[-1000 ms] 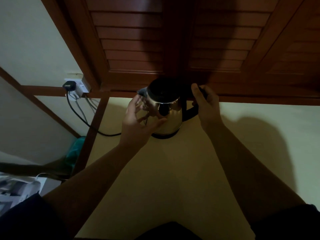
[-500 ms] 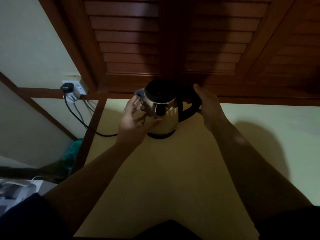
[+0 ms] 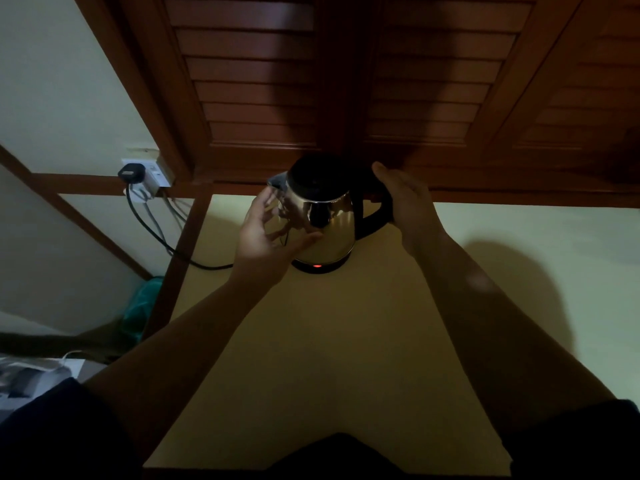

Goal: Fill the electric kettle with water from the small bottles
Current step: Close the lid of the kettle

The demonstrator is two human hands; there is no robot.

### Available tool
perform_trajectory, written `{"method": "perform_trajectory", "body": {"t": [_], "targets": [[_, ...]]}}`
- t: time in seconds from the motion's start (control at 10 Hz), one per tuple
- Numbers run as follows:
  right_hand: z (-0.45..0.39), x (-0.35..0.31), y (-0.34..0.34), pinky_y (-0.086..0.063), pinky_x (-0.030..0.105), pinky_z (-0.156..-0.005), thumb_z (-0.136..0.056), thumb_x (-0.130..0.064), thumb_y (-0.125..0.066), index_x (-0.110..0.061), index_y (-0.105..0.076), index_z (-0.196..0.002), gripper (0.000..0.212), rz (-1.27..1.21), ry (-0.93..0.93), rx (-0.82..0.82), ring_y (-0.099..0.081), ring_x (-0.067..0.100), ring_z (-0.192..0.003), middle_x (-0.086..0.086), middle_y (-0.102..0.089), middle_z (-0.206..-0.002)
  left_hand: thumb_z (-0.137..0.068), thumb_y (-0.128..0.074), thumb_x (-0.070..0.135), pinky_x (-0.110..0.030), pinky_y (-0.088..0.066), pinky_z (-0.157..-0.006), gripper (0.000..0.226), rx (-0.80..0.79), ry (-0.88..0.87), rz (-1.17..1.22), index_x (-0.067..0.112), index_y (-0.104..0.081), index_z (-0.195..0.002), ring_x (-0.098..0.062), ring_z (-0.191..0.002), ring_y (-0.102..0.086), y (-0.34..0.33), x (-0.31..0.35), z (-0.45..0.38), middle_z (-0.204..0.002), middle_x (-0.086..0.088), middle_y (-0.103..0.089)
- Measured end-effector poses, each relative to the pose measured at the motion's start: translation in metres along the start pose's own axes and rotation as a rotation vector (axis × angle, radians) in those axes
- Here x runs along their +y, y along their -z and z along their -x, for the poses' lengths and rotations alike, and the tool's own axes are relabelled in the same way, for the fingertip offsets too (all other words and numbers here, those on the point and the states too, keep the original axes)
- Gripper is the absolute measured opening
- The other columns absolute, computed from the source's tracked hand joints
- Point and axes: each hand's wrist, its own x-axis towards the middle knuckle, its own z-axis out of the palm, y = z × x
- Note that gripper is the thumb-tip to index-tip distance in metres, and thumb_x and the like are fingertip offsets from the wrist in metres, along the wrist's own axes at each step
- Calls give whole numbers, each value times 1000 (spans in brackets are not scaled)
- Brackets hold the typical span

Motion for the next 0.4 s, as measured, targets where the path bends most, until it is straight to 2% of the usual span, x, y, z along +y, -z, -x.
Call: {"method": "perform_trajectory", "body": {"t": [0.1, 0.2, 0.3, 0.4], "targets": [[6, 3, -1, -50, 43, -111, -100, -45, -64, -22, -79, -105, 27, 5, 8, 29, -71, 9, -107, -5, -78, -107, -70, -95, 28, -44, -51, -110, 105, -9, 6, -2, 26, -36, -157, -10, -141, -50, 2, -2, -3, -155, 11, -49], [12, 14, 0, -49, 42, -111, -98, -49, -60, -23, -74, -122, 38, 17, 54, 67, -67, 11, -118, -4, -74, -122, -68, -98, 32, -53, -50, -109, 105, -27, 18, -17, 30, -39, -154, -21, -141, -51, 6, -2, -1, -153, 4, -52], [16, 14, 3, -50, 31, -109, -105, -40, -58, -22, -64, -138, 39, 104, 132, 108, -64, 0, -115, -9, -69, -125, -74, -94, 26, -38, -54, -105, 88, -67, 19, -40, 32, -46, -148, 0, -133, -55, 3, 15, 0, -141, 22, -60], [44, 19, 18, -50, 6, -83, -107, -26, -56, -12, -59, -141, 37, 258, 185, 145, -66, 10, -91, 7, -69, -119, -83, -76, -10, -10, -55, -74, 57, -66, 68, -87, 32, -53, -114, 16, -96, -66, 5, 33, 23, -96, 40, -69]]}}
